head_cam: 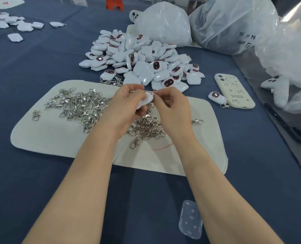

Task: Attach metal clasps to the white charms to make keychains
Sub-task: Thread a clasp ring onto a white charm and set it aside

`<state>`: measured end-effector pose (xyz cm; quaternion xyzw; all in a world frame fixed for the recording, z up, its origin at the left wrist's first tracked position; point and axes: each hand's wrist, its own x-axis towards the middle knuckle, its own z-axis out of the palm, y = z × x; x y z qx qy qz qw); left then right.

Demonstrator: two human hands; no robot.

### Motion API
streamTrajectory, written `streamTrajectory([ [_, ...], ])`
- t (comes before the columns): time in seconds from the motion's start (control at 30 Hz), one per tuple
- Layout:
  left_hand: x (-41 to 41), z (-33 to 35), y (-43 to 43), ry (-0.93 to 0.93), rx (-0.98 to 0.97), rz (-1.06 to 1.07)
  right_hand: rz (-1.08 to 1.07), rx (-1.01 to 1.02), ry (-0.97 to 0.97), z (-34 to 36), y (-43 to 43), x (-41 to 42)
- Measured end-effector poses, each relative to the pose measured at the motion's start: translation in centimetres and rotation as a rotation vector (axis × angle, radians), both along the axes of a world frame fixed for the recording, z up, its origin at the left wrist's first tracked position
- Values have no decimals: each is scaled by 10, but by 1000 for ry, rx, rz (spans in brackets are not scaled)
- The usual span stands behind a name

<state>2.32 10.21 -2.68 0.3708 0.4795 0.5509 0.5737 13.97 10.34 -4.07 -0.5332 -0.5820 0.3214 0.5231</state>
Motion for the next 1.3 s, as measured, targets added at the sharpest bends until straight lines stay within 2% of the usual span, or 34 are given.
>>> streamTrajectory([
  [0.07,0,-1,1,1,3,8,-3,11,-39,1,-1,0],
  [0.2,-1,-3,2,111,65,27,4,169,-386,5,-4,6],
  [0.33,-2,-3,0,282,122,14,79,252,-639,11,0,11],
  [0.43,-3,2,0,615,245,-42,151,198,-743,13,4,17],
  [0.5,-1,4,0,798,324,-98,142,154,-743,11,5,20],
  [0.57,0,3,0,780,334,-103,85,88,-595,8,4,19],
  [0.7,1,2,0,430,260,-63,151,-164,216,9,1,8],
  [0.73,1,2,0,387,250,-60,177,-192,353,9,1,6],
  [0.8,2,1,1,326,231,-71,197,-197,485,10,1,5],
  [0.87,2,0,0,266,215,-82,197,-179,520,10,2,6],
  [0.93,2,1,0,227,194,-74,157,-144,420,10,3,10],
  [1.07,0,-2,3,196,100,-17,42,-32,-35,6,4,14],
  [1.2,0,-3,1,203,30,-4,-4,58,-359,3,4,14],
  [1.23,0,-3,1,287,45,18,-3,77,-430,3,4,15],
  [1.3,2,-1,1,655,178,55,19,89,-552,3,6,16],
])
